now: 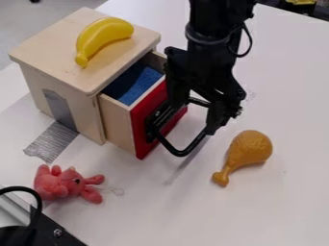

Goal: Put the pink rabbit in the drawer

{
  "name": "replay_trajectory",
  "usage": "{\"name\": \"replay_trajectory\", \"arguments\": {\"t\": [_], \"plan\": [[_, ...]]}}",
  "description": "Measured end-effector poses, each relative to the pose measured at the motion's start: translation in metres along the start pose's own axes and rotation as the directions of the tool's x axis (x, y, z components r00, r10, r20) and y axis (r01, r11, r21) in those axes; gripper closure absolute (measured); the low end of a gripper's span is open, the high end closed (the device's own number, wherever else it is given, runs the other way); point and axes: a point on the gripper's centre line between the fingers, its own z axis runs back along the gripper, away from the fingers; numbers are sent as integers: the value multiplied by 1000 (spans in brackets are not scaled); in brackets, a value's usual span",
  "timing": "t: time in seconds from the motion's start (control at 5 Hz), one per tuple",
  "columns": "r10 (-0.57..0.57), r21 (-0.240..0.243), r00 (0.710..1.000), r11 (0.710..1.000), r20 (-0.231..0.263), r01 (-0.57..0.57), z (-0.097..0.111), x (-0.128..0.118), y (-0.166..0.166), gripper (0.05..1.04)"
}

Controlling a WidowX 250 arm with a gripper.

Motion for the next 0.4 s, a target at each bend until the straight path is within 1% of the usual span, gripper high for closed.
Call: {"name": "replay_trajectory", "arguments": {"t": [0.2,0.4], "plan": [[-1,-2,1000,1000,-24,1,-6,-4,-1,84],[22,-19,997,1000,-81,-24,-12,-38,-1,83]]}}
